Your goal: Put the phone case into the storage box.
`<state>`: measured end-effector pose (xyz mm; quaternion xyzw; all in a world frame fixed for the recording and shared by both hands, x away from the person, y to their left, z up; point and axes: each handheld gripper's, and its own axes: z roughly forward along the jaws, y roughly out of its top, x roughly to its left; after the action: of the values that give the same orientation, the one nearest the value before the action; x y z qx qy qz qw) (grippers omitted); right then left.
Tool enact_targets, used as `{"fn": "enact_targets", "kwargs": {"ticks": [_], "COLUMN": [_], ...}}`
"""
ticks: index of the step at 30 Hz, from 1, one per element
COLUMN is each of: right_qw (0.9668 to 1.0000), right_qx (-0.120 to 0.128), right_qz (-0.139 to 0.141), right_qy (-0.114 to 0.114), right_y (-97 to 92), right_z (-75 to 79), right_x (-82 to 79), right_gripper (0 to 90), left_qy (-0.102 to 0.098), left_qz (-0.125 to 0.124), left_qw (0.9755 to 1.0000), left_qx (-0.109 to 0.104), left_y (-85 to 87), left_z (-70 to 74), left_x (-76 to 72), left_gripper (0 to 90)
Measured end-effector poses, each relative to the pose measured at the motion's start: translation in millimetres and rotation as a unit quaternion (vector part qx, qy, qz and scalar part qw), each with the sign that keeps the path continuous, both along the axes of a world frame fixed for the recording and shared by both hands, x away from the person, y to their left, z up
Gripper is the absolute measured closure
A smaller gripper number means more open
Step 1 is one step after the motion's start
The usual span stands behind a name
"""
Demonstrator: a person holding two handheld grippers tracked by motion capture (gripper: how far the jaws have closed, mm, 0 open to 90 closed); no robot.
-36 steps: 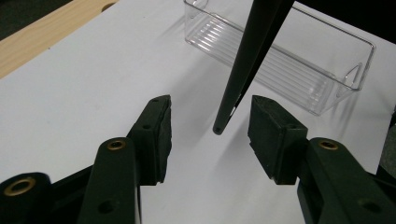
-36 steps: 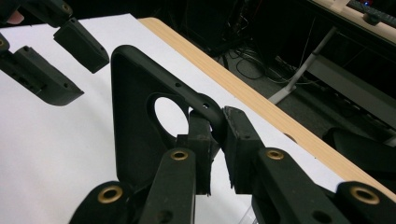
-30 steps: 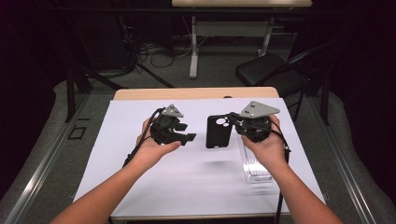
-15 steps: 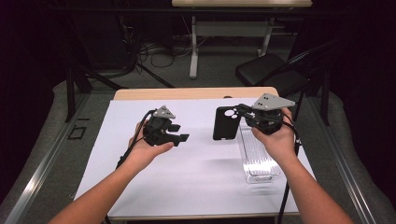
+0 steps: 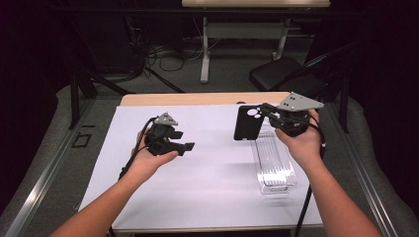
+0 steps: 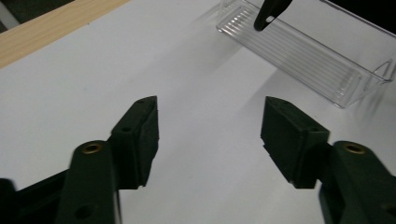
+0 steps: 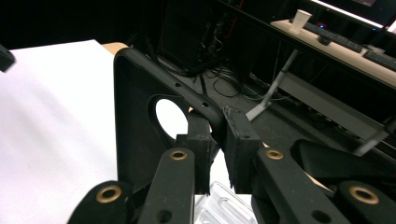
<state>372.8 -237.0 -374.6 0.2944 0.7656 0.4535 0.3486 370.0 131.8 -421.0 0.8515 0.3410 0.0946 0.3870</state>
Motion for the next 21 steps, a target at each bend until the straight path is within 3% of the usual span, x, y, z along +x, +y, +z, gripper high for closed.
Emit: {"fn": "enact_targets", "kwargs": {"ticks": [2, 3, 4, 5, 9, 21], "right_qw": [1.0000, 1.0000, 1.0000, 0.9999, 0.9996, 0.9983], "right_qx": [0.000, 0.000, 0.000, -0.002, -0.008, -0.021], "right_qz": [0.000, 0.000, 0.000, -0.012, -0.023, -0.043], "right_qy": [0.000, 0.000, 0.000, -0.008, -0.015, -0.034], "right_y": [0.0, 0.0, 0.0, -13.3, -24.3, -44.3], "right_z": [0.0, 0.0, 0.0, -0.7, -0.3, 4.9], "right_x": [0.0, 0.0, 0.0, 4.1, 5.4, 5.8], "right_gripper": [81.8, 81.8, 81.8, 81.8, 81.8, 81.8], "left_qy": [0.000, -0.003, -0.003, -0.009, -0.013, -0.015], "left_qz": [0.000, 0.014, 0.014, 0.021, 0.029, 0.026], "left_qw": [1.0000, 0.9999, 0.9999, 0.9997, 0.9995, 0.9995], "left_qx": [0.000, 0.004, 0.004, 0.005, 0.001, -0.001], "left_y": [0.0, 7.2, 7.2, 9.8, 13.0, 17.5], "left_z": [0.0, -4.6, -4.6, -4.7, -4.0, -4.0], "left_x": [0.0, 1.9, 1.9, 2.1, 1.7, 0.3], "left_gripper": [33.6, 33.6, 25.0, 25.0, 20.0, 18.8]}}
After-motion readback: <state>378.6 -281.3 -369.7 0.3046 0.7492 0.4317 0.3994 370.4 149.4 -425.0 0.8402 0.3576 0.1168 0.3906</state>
